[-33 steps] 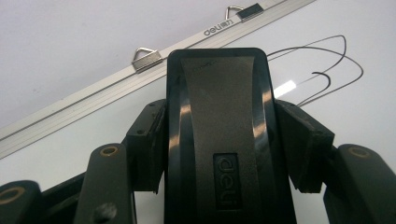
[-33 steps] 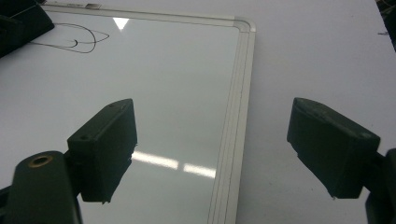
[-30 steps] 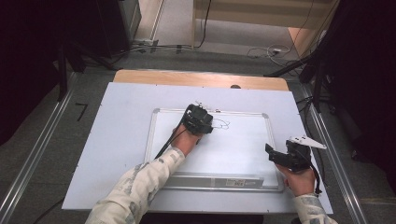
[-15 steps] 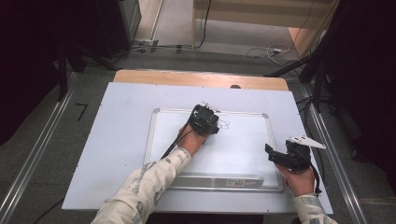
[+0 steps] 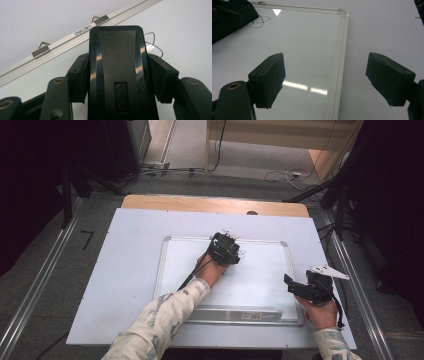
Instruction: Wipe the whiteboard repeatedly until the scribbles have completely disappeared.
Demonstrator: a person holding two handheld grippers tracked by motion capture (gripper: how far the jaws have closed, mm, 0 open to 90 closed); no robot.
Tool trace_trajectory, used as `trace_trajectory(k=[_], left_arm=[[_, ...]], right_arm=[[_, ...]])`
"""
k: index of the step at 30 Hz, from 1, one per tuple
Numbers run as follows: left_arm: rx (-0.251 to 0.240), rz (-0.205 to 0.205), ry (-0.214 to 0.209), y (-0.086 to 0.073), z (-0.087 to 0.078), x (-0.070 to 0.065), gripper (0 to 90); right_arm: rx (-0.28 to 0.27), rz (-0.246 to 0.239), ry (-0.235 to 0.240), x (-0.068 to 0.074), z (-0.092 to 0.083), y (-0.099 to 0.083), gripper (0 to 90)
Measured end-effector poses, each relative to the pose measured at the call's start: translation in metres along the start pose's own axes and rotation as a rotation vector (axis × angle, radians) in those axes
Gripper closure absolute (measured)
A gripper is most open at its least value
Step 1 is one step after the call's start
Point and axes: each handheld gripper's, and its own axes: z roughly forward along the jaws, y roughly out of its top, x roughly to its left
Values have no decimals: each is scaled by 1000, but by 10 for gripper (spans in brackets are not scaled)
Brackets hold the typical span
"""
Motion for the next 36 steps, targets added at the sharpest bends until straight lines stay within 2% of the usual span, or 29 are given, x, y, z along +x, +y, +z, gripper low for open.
trace_trajectory(k=[13, 31, 36], left_arm=[[0, 14, -12, 5, 4, -12, 411], [-3, 47, -35, 15, 12, -37, 411], [-4, 49, -42, 16, 13, -37, 411]], right_arm=[[0, 0, 3, 0, 0, 0, 146], [-1, 0, 6, -1, 0, 0, 146], [0, 1, 3, -1, -1, 0, 146]])
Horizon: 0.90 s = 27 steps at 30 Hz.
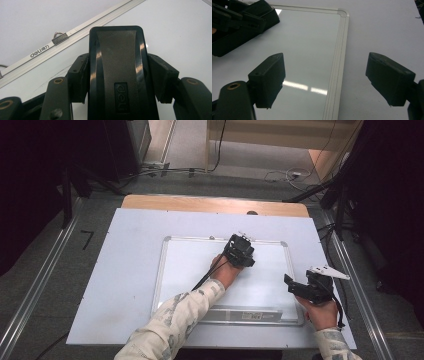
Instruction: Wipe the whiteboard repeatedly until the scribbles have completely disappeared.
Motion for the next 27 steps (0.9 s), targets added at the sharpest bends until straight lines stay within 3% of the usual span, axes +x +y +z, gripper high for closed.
trace_trajectory(k=[12, 27], left_arm=[[1, -5, 4, -2, -1, 8, 410], [5, -59, 47, -18, -14, 45, 410]], right_arm=[[-2, 0, -3, -2, -1, -1, 146], [4, -3, -9, -1, -1, -2, 146]])
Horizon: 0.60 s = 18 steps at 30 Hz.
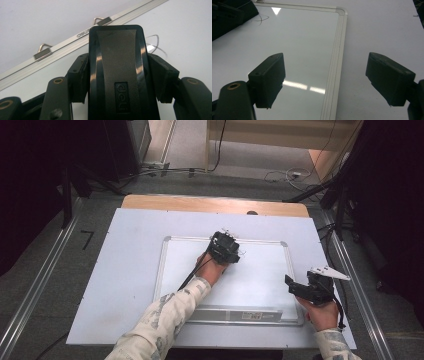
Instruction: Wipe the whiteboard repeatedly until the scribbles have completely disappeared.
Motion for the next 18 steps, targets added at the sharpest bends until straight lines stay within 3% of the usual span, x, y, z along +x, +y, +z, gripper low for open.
trace_trajectory(k=[4, 9, 18], left_arm=[[1, -10, 0, -2, -2, 5, 410], [8, 1, 10, -1, -1, 3, 411], [6, 28, -10, 9, 6, -15, 412]], right_arm=[[0, 1, -1, 0, 0, 0, 146], [1, 0, 1, 0, 1, 0, 146], [2, -3, 5, 2, 2, 1, 148]])
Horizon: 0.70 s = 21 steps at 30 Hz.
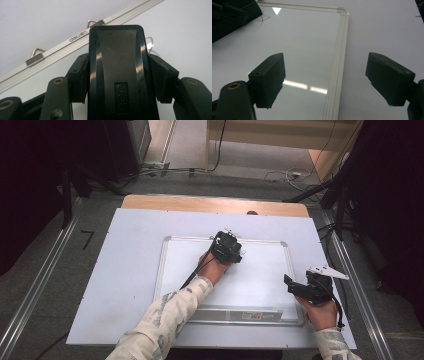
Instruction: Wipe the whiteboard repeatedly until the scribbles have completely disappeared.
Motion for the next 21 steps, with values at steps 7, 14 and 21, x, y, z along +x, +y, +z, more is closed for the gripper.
trace_trajectory(k=[7, 14, 21], left_arm=[[-2, 13, -14, 6, 5, -11, 412], [-3, 27, -39, 7, 6, -15, 412], [-1, 22, -38, 8, 6, -14, 410]], right_arm=[[1, 7, 2, -1, -1, 0, 148], [1, 7, 3, -1, -1, 0, 148], [0, 6, 3, -2, -1, -1, 148]])
